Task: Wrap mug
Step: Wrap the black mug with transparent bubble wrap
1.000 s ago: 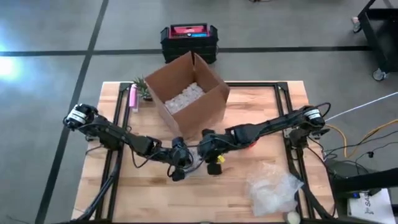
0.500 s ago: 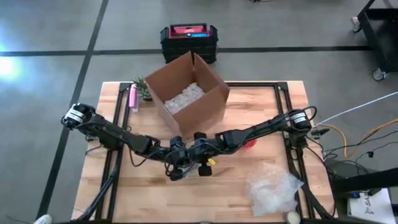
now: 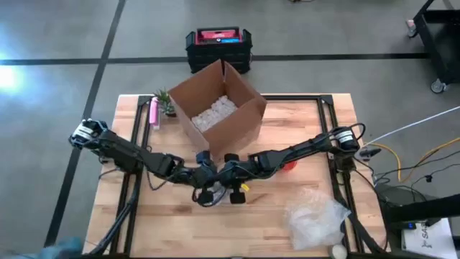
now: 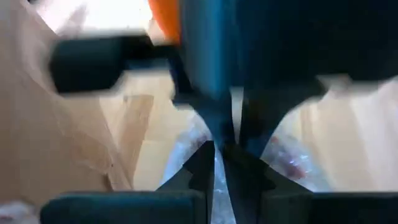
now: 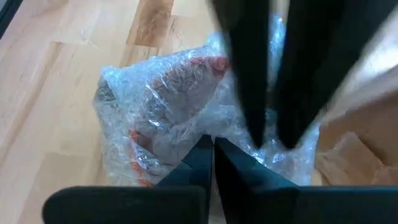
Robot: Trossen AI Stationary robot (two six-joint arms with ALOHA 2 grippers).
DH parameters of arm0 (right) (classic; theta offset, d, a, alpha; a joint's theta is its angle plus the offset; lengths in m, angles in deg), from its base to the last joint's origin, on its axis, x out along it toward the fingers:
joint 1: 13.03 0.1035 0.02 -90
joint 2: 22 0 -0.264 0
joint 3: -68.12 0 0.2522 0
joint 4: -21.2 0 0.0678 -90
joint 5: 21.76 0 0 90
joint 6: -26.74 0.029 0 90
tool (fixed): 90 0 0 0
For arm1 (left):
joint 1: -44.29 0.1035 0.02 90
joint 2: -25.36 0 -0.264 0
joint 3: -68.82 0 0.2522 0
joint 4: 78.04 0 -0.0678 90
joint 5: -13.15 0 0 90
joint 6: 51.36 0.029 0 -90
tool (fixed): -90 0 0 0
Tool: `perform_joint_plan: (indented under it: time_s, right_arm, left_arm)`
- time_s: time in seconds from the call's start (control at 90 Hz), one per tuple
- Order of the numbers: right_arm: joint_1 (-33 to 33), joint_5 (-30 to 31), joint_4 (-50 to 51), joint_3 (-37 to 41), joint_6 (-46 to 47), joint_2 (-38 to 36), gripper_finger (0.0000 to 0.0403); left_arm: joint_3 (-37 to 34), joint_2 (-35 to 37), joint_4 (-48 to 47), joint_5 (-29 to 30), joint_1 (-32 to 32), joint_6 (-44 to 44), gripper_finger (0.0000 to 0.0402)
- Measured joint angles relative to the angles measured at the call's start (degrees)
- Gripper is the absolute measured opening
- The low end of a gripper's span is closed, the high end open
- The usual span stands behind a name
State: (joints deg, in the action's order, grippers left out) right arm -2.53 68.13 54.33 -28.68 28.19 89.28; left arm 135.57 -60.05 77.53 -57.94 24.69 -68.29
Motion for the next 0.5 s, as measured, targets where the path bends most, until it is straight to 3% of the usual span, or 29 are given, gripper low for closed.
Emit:
perform_joint_plan:
  time_s: [0.5]
  right_arm:
    - [0.0, -0.1, 3.0, 0.2, 0.0, -1.6, 0.0002]
  left_arm:
    - [-0.5, -4.0, 2.5, -2.8, -0.1, -0.6, 0.0020]
